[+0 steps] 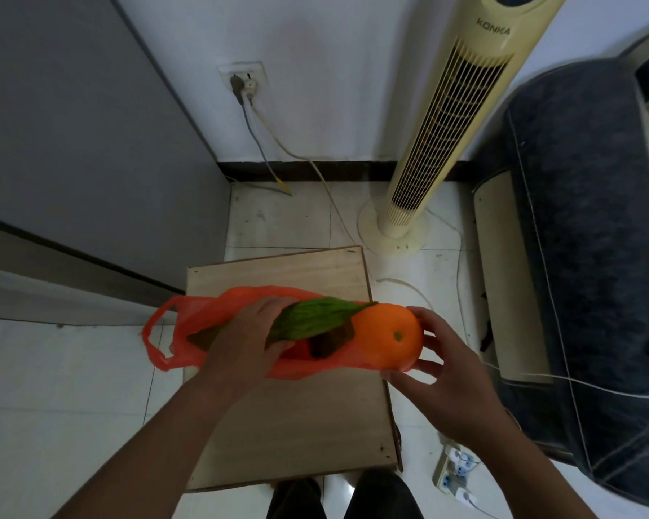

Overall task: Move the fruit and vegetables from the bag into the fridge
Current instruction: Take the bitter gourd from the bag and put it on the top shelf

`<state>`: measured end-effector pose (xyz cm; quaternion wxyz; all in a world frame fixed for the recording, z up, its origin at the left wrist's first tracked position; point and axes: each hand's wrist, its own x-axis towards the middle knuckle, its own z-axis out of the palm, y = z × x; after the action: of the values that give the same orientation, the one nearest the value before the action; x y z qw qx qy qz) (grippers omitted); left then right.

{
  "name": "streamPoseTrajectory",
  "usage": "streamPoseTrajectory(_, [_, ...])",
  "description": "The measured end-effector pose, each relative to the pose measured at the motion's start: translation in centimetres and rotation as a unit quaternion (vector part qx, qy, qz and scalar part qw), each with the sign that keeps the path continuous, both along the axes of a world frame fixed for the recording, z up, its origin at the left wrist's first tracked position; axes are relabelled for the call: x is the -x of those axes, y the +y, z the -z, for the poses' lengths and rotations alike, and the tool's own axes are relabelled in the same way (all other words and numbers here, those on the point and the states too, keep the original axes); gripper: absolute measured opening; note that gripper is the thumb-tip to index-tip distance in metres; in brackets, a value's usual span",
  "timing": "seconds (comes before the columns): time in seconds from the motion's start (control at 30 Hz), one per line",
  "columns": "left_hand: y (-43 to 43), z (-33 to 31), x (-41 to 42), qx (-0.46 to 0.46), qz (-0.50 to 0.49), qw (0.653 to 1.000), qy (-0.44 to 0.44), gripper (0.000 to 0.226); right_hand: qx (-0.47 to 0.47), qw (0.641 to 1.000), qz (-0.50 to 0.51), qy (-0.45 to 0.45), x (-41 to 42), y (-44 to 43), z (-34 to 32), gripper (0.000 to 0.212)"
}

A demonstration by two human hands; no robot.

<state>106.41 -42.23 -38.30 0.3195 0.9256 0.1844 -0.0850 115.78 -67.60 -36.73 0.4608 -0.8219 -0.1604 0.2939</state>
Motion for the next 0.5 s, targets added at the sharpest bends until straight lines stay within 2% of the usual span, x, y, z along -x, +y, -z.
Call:
streamPoseTrajectory(0.2, [1.2, -2.3, 0.7, 0.102, -0.127, 0.986, -0.043, 0.058, 0.012, 0.999, -0.012, -0.043, -0.2, 0.3, 0.5, 0.072])
streamPoseTrajectory(0.5, [-0.4, -9.1, 2.1, 0.212, -0.207, 0.951, -0.094, 0.058, 0.039, 0.993, -0.055, -0.093, 1.1, 1.3, -2.5, 0.078])
